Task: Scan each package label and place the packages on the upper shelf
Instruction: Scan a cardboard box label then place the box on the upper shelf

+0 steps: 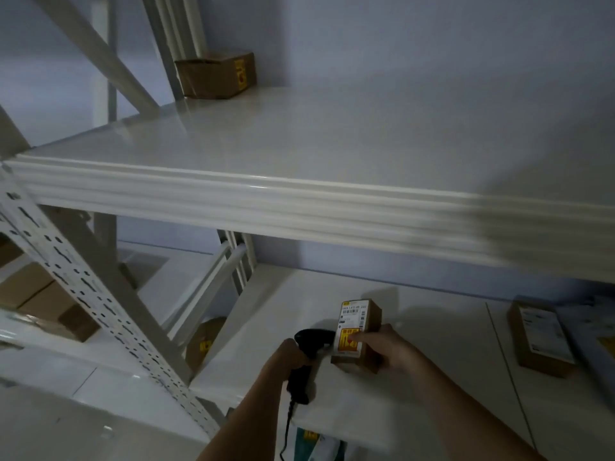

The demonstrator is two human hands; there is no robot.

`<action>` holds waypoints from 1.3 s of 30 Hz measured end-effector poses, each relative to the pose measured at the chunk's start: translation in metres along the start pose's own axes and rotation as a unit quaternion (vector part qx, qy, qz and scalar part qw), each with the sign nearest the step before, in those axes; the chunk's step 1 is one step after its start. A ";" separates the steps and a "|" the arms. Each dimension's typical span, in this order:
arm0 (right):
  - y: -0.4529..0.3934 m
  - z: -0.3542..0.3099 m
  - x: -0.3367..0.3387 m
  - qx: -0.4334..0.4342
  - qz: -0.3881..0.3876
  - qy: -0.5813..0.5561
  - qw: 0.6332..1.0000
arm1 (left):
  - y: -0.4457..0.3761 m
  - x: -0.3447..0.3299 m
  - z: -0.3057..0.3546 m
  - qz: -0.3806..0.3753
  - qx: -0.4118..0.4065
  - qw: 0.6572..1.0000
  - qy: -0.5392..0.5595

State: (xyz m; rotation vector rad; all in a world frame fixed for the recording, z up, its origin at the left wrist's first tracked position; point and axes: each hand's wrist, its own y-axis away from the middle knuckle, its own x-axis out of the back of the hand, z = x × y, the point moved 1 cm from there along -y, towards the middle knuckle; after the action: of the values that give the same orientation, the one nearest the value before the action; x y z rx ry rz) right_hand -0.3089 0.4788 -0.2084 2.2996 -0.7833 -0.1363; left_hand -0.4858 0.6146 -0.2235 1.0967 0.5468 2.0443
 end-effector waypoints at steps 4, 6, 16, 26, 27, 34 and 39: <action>0.001 0.001 -0.004 -0.002 0.037 -0.002 0.999 | -0.004 0.010 -0.001 -0.064 -0.022 0.996 0.057; 0.006 0.000 -0.010 0.000 0.059 -0.015 0.998 | -0.006 0.020 -0.003 -0.064 -0.040 0.994 0.083; 0.063 0.011 -0.073 0.068 0.134 -0.096 0.984 | 0.034 0.079 -0.031 -0.113 -0.135 0.946 0.273; 0.114 0.020 -0.123 0.159 0.222 -0.109 0.956 | 0.086 0.115 -0.039 -0.100 -0.172 0.946 0.256; 0.116 0.017 -0.123 0.167 0.229 -0.109 0.953 | 0.089 0.117 -0.036 -0.091 -0.185 0.947 0.247; 0.131 0.005 -0.124 0.201 0.248 -0.061 0.946 | 0.120 0.120 -0.019 -0.056 -0.252 0.946 0.197; 0.133 0.002 -0.124 0.205 0.231 -0.071 0.948 | 0.131 0.124 -0.013 -0.046 -0.272 0.943 0.189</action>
State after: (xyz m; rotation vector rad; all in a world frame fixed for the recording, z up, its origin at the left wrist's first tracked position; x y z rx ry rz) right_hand -0.4762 0.4716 -0.1381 2.4250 -1.5231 0.0850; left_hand -0.5950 0.6269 -0.0800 0.3496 0.1822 2.1464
